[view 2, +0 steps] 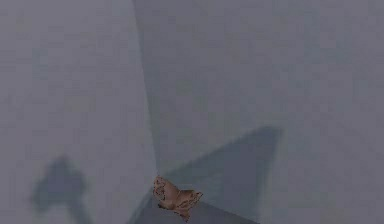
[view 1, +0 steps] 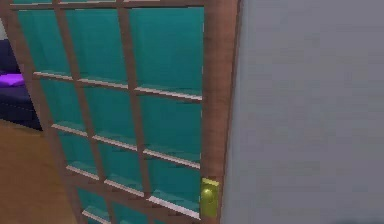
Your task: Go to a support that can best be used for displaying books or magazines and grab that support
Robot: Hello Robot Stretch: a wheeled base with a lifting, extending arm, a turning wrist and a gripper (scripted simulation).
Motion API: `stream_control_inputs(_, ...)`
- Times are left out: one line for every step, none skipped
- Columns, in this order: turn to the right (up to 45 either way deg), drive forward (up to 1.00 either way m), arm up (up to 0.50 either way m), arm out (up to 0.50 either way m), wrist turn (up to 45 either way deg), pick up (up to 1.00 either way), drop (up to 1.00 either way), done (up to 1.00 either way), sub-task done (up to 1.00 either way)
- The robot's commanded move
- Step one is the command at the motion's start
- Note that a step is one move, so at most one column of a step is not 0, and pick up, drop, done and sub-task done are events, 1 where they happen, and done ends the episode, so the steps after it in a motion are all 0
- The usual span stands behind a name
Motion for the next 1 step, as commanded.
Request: stream_control_inputs(0.0, 0.00, 0.00, 0.48, 0.0, 0.00, 0.00, 0.00, 0.00)
